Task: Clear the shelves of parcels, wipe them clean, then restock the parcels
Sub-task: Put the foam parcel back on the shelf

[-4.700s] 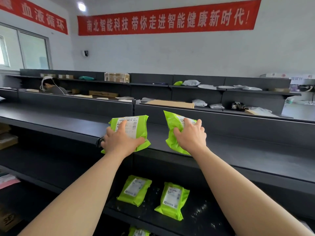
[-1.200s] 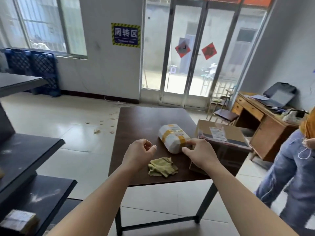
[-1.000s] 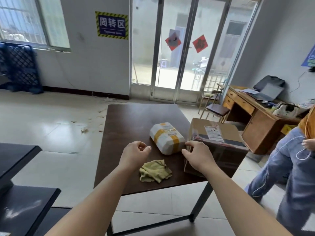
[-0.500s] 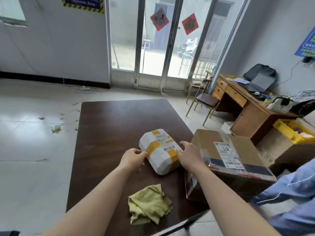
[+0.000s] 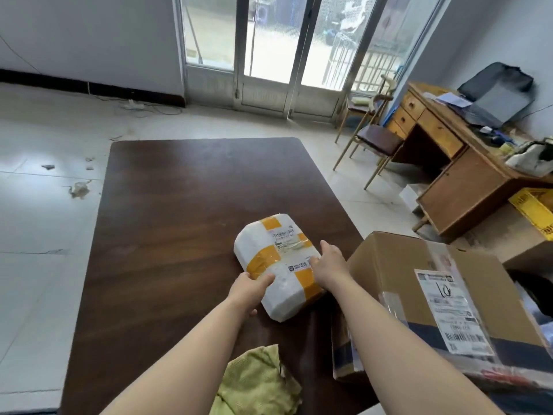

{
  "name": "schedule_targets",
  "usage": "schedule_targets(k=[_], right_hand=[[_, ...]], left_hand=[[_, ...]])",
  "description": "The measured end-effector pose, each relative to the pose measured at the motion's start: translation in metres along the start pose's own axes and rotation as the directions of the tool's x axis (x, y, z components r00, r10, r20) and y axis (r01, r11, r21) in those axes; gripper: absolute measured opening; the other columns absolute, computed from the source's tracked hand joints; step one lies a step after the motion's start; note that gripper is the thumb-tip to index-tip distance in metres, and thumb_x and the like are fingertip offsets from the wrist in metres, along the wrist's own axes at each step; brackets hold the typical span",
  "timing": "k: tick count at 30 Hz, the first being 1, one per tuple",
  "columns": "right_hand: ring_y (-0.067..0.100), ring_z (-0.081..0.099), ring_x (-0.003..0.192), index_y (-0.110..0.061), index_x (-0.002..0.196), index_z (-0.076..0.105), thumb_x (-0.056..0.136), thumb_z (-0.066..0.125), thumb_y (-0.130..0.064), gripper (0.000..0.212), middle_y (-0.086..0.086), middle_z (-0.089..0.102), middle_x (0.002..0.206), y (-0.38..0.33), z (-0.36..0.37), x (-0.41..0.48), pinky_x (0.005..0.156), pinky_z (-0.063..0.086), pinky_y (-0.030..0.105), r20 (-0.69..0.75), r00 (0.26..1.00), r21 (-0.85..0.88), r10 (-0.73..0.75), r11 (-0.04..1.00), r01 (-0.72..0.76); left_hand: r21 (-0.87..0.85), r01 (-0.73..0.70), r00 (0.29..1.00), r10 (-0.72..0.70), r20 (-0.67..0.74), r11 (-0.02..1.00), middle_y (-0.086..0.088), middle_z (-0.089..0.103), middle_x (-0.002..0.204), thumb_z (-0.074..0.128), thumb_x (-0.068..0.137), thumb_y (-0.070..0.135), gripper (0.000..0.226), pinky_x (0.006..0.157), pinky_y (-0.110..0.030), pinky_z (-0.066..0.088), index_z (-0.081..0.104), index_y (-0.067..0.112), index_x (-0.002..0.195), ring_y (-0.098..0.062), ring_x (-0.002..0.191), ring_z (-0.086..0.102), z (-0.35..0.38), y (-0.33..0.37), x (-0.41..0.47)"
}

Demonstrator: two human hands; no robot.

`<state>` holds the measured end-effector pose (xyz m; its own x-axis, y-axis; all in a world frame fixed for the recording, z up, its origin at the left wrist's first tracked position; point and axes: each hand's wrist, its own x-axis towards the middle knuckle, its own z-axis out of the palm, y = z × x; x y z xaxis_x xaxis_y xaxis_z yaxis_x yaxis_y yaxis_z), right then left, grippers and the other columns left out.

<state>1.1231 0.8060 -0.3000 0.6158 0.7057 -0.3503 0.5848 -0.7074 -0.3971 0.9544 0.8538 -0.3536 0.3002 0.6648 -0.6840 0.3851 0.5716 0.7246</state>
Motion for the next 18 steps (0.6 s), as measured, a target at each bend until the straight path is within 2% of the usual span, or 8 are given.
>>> schedule_targets(k=[5,8,12,15,18], right_hand=[[0.027,0.023,0.144,-0.021,0.152,0.016,0.101,0.035,-0.036,0.056,0.006,0.022,0.156,0.014,0.019,0.036,0.115,0.013,0.051,0.079,0.994,-0.098,0.074,0.993,-0.067],[0.030,0.025,0.142,-0.018,0.153,0.015,0.100,0.035,-0.036,0.059,0.011,0.025,0.154,0.019,0.027,0.051,0.115,0.019,0.049,0.122,0.987,-0.086,0.103,0.992,-0.093],[0.032,0.045,0.127,-0.013,0.138,0.038,0.097,0.040,-0.028,0.044,0.012,0.047,0.138,0.015,0.031,0.058,0.108,0.035,0.044,0.154,0.984,0.010,0.086,0.996,-0.088],[0.031,0.049,0.120,-0.016,0.134,0.044,0.096,0.041,-0.030,0.040,0.011,0.051,0.132,0.008,0.030,0.057,0.106,0.037,0.045,0.158,0.987,0.025,0.034,0.999,-0.038],[0.032,0.050,0.116,-0.019,0.133,0.046,0.096,0.042,-0.031,0.038,0.013,0.048,0.128,-0.001,0.028,0.052,0.106,0.037,0.046,0.164,0.986,0.058,-0.019,0.998,0.009]], left_hand=[[-0.065,0.086,0.996,-0.086,0.001,0.994,0.000,0.045,0.141,0.063,0.083,0.054,0.075,0.083,-0.044,0.044,0.031,0.020,0.143,-0.026,0.124,0.046,0.017,-0.007,0.029],[-0.088,0.096,0.995,-0.096,-0.002,0.992,0.001,0.046,0.141,0.063,0.084,0.052,0.076,0.085,-0.045,0.041,0.028,0.024,0.145,-0.027,0.123,0.047,0.024,-0.011,0.042],[-0.169,0.102,0.995,-0.104,-0.001,0.980,0.001,0.048,0.138,0.064,0.087,0.046,0.072,0.086,-0.044,0.040,0.026,0.026,0.144,-0.024,0.112,0.049,0.031,-0.017,0.051],[-0.221,0.060,0.995,-0.075,-0.063,0.974,0.000,0.052,0.132,0.065,0.088,0.037,0.070,0.086,-0.040,0.040,0.026,0.022,0.145,-0.021,0.105,0.053,0.029,-0.016,0.052],[-0.258,0.009,0.993,-0.038,-0.110,0.966,0.007,0.054,0.113,0.064,0.090,0.031,0.062,0.073,-0.033,0.040,0.031,0.022,0.142,-0.010,0.085,0.054,0.017,-0.010,0.044]])
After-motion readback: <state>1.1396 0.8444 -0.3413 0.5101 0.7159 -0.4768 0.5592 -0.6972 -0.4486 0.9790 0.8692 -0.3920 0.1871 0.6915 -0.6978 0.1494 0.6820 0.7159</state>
